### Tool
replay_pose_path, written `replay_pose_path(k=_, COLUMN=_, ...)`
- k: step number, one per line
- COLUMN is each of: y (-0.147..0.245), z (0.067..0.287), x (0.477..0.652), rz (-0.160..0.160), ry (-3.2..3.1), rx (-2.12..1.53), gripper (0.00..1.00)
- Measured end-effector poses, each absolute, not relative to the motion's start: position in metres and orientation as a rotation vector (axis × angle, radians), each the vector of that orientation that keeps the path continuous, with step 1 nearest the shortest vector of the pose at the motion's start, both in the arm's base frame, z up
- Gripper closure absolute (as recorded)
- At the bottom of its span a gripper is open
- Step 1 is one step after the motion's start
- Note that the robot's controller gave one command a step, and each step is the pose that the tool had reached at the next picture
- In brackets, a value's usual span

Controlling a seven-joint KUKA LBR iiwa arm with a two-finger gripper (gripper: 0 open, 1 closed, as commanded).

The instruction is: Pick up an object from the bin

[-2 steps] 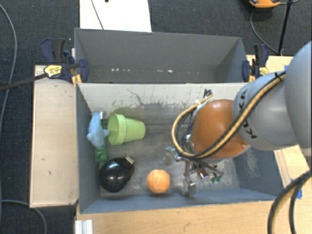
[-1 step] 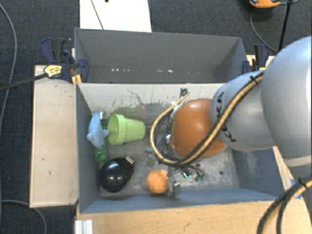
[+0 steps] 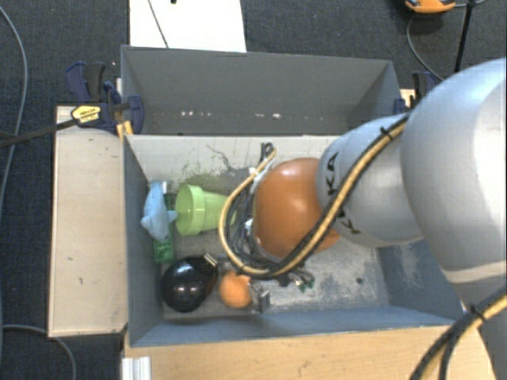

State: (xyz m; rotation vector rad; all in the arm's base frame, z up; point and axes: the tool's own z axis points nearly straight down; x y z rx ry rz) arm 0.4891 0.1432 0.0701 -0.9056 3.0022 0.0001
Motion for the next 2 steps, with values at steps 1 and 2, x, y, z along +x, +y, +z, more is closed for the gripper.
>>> replay_pose_path(k=1, y=0.143, z=0.070, x=0.489, rz=0.000, ry=3.002, rx=-0.906, gripper=1.00)
replay_pose_path(k=2, y=0.150, z=0.270, x=0.494, rz=0.000, ry=2.985, rx=-0.930, gripper=1.00)
